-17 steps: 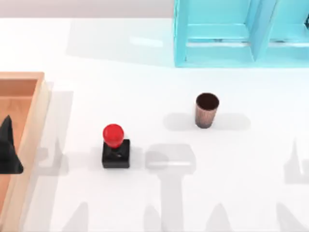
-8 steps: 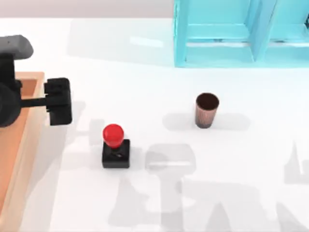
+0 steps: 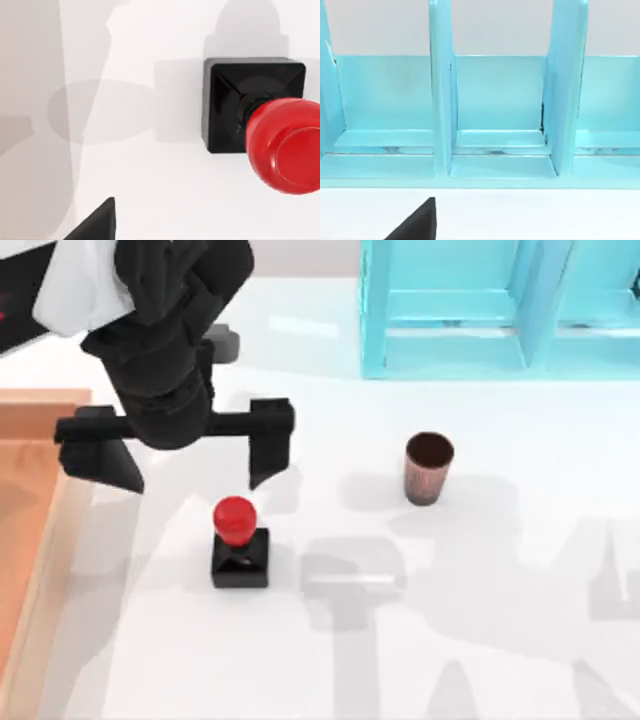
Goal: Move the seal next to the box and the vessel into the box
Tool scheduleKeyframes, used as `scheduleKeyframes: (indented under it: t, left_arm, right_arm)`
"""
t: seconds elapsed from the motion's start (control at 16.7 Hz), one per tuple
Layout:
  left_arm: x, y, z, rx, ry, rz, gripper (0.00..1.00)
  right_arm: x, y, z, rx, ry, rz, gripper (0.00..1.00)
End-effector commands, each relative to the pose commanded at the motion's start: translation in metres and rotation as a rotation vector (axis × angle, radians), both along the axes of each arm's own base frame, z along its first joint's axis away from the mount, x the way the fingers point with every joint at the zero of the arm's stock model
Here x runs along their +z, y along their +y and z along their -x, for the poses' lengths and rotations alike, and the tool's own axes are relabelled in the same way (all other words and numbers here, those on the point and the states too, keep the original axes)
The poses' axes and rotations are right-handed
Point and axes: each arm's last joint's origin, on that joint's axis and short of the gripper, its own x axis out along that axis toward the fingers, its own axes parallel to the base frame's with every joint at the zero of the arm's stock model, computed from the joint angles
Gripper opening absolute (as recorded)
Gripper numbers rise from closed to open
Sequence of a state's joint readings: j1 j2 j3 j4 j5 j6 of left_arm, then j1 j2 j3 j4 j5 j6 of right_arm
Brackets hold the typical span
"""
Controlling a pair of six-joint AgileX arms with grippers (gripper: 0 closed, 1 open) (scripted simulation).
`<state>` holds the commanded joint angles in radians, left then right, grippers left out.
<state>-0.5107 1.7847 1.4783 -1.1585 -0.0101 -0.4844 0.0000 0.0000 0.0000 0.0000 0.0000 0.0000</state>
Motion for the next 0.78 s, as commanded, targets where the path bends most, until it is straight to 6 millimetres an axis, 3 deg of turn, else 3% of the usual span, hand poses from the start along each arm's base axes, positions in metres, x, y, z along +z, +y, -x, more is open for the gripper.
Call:
scheduleKeyframes:
  t: [0.3, 0.66, 0.78]
  left_arm:
    - [-0.014, -0.031, -0.017, 0.001, 0.095, -0.042, 1.0]
    - [-0.015, -0.03, -0.017, 0.004, 0.096, -0.042, 1.0]
    - [-0.026, -0.031, -0.018, 0.001, 0.101, -0.046, 1.0]
  right_arm:
    - [0.0, 0.0, 0.0, 0.0, 0.0, 0.0, 1.0]
    - [0.0, 0.0, 0.0, 0.0, 0.0, 0.0, 1.0]
    - [0.0, 0.0, 0.0, 0.0, 0.0, 0.0, 1.0]
